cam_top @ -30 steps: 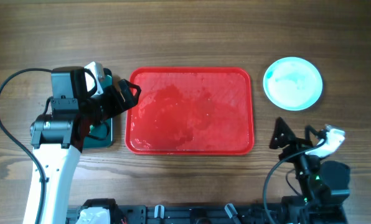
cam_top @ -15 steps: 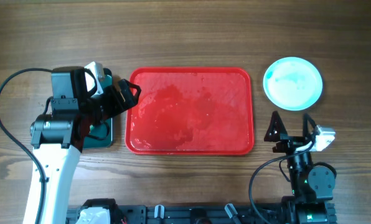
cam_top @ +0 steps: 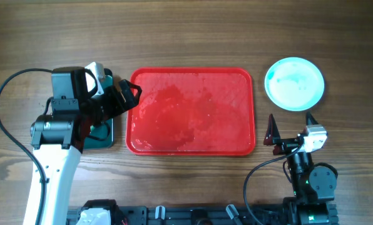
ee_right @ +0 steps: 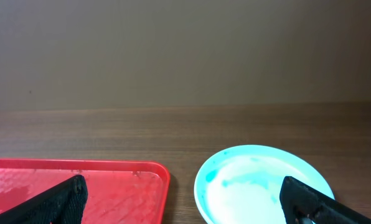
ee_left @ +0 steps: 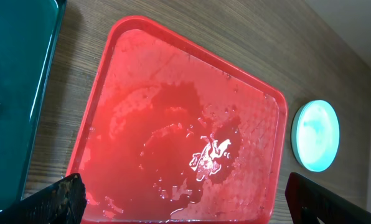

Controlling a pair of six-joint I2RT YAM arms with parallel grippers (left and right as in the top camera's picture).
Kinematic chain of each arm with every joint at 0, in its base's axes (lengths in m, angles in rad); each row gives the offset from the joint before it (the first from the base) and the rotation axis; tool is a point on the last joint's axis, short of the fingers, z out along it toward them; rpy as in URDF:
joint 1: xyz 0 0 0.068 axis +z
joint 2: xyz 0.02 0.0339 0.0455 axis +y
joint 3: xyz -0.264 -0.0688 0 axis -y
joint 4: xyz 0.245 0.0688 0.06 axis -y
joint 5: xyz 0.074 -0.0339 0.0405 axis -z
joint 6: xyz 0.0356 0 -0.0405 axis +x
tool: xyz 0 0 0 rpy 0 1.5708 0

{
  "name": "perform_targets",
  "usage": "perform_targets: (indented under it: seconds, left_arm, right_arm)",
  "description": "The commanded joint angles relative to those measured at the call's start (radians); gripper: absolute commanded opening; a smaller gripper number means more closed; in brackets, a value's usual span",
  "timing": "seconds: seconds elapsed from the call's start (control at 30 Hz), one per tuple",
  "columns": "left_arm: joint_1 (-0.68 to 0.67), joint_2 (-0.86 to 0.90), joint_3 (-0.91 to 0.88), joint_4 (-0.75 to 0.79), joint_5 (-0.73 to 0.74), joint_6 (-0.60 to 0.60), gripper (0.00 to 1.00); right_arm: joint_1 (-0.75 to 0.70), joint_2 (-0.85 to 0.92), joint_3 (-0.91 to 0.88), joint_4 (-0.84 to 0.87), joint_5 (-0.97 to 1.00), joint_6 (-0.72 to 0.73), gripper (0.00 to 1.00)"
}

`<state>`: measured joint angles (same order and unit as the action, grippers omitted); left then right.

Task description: Clean dirty plates on tray and stack at the side

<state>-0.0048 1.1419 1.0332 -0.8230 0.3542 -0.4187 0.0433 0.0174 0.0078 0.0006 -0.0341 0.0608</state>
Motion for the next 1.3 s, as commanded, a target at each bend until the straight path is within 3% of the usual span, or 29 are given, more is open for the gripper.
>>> perform_targets:
  seconds: [0.0,0.63,0.7,0.8,1.07,1.17,1.27]
  left_arm:
    - [-0.004,0.005,-0.002,0.003,0.012,0.022,1.0]
    - [-0.004,0.005,-0.002,0.003,0.012,0.022,1.0]
    - [-0.004,0.005,-0.002,0.003,-0.142,0.022,1.0]
    - [-0.004,0.01,-0.002,0.002,-0.263,0.023,1.0]
    - [0.032,-0.143,-0.026,-0.058,-0.416,0.024,1.0]
    - [0.057,-0.259,-0.151,-0.029,-0.398,0.137,1.0]
    - [0.058,-0.458,-0.407,0.182,-0.24,0.34,1.0]
  right_arm:
    - [0.005,-0.014,-0.003,0.001,-0.019,0.02,1.0]
    - [0.005,-0.014,-0.003,0.001,-0.019,0.02,1.0]
    - [0.005,-0.014,-0.003,0.001,-0.019,0.02,1.0]
    - [0.005,-0.014,-0.003,0.001,-0.019,0.02,1.0]
    - [0.005,-0.014,-0.003,0.001,-0.019,0.02,1.0]
    - [0.005,-0.014,-0.003,0.001,-0.019,0.02,1.0]
    - [0.005,-0.014,-0.003,0.001,-0.019,0.02,1.0]
